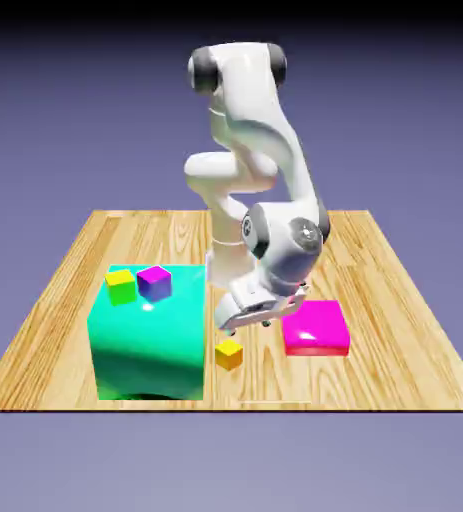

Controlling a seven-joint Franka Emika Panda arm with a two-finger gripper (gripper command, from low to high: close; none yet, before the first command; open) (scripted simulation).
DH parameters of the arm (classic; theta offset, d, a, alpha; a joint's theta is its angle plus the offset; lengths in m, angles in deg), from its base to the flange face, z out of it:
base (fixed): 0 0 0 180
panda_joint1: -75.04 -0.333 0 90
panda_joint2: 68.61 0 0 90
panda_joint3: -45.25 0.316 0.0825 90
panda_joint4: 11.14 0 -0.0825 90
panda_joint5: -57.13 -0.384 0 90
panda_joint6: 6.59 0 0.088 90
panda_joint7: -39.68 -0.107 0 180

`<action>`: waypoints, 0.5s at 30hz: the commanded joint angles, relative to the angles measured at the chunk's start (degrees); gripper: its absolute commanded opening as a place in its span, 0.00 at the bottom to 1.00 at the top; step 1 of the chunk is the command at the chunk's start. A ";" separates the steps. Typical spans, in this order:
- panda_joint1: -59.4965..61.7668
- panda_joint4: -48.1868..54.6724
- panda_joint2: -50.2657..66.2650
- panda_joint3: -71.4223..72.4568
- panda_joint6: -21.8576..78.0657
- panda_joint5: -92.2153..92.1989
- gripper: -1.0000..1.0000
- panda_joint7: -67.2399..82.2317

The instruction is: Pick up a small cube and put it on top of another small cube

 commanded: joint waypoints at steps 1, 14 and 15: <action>0.02 1.44 2.08 0.45 2.45 0.94 0.50 0.19; 1.96 6.66 20.01 1.93 13.13 11.09 0.50 -0.63; 1.96 6.66 20.01 1.93 13.13 11.09 0.00 -0.63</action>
